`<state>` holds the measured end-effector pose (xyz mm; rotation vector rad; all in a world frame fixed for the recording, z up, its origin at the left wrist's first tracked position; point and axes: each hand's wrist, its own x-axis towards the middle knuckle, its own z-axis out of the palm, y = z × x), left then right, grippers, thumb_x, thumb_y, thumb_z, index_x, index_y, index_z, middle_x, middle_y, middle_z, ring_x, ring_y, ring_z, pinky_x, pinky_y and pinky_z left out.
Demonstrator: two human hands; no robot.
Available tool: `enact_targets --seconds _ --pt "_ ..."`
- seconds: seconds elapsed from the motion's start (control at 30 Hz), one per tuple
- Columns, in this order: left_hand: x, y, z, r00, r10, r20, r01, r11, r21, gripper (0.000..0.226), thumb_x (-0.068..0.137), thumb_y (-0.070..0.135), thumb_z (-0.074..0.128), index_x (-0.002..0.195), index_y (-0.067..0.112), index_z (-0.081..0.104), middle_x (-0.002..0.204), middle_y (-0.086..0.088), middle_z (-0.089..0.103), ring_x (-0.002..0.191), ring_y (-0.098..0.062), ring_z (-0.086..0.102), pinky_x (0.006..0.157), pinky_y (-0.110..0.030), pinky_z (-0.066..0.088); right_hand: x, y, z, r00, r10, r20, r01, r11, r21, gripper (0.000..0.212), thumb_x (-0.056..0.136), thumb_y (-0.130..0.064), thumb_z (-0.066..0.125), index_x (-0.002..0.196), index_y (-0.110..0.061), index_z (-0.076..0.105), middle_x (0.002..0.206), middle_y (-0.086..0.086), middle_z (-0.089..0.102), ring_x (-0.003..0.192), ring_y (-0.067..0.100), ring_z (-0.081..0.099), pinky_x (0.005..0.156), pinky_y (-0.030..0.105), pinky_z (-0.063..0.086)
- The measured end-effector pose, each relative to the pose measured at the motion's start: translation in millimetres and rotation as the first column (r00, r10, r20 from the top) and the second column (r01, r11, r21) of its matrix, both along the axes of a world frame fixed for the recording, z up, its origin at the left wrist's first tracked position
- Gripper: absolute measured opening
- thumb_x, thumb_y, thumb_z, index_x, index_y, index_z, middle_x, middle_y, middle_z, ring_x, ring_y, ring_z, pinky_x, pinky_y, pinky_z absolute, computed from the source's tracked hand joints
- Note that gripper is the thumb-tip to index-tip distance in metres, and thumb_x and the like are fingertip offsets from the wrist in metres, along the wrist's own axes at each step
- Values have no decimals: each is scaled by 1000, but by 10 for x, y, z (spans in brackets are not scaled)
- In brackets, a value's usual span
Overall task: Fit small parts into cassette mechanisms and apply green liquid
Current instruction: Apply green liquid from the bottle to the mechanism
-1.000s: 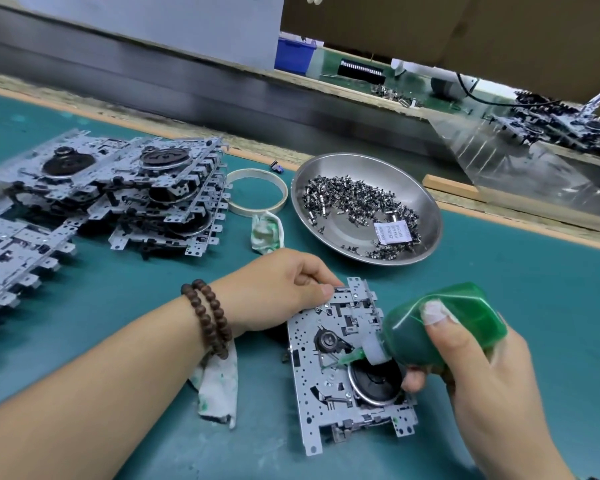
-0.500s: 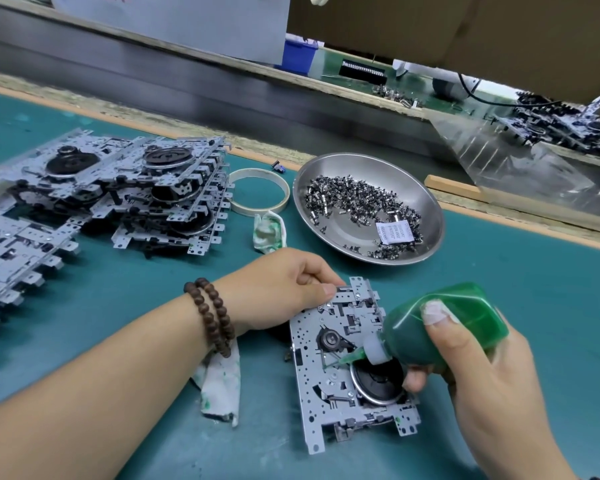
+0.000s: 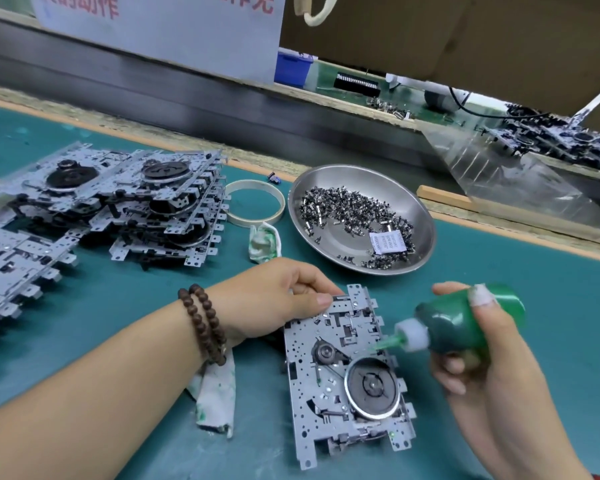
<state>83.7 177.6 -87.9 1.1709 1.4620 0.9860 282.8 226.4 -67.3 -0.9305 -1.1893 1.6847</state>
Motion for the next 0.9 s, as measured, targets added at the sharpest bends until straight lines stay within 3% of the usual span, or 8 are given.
enact_targets --seconds 0.1,0.23,0.33,0.47,0.57,0.7,0.8,0.9 --pt "-13 -4 12 998 14 66 -13 1000 -10 15 88 12 58 86 23 68 73 5 66 70 -3 55 70 -10 42 -7 24 38 999 -25 -26 23 996 -81 40 58 -41 59 92 -21 64 56 -2 58 33 3 39 33 6 27" --pt "-24 -32 24 977 58 207 -53 998 -29 15 88 5 56 90 13 68 90 -12 69 81 -15 59 83 -22 46 6 55 102 997 12 -79 -33 962 -270 32 64 -41 60 67 -12 73 56 10 62 34 7 46 30 9 35" --pt "-45 -38 47 952 99 288 -88 995 -53 15 85 4 58 85 10 71 94 -15 71 80 -16 64 76 -23 51 66 105 91 984 112 -139 -156 918 -364 47 69 -51 50 60 -10 70 43 7 38 24 6 26 26 7 22" --pt "-62 -10 120 910 144 389 -113 988 -101 14 75 9 62 80 8 75 92 -18 72 74 -19 69 60 -24 55 179 192 88 949 221 -223 -284 909 -305 63 33 -45 90 77 -2 73 57 16 58 36 17 48 33 23 42" --pt "-116 28 265 911 152 383 -130 988 -84 24 67 13 64 88 5 73 96 -19 71 78 -24 70 67 -31 57 361 285 62 920 385 70 -382 923 -48 57 54 -23 81 107 -7 67 102 8 72 86 14 68 72 23 54" --pt "-158 103 498 928 153 341 -148 988 -41 29 68 15 62 93 6 72 99 -20 70 84 -29 69 76 -37 57 421 309 -104 792 163 588 -363 901 239 39 77 -10 70 106 -29 51 108 -12 68 106 -4 59 98 20 42" --pt "-93 190 610 949 153 275 -157 988 -10 36 69 16 61 102 5 68 101 -18 70 91 -28 67 87 -40 51 394 286 -161 705 48 708 -373 874 312 44 73 -24 74 103 -40 46 113 -22 63 114 -5 51 105 27 35" --pt "6 297 711 957 122 263 -133 991 25 33 69 15 61 99 5 69 97 -16 72 81 -22 69 71 -32 56 473 284 -92 696 42 717 -382 867 320 56 75 -26 72 113 -48 38 122 -27 51 118 -6 45 103 22 35"
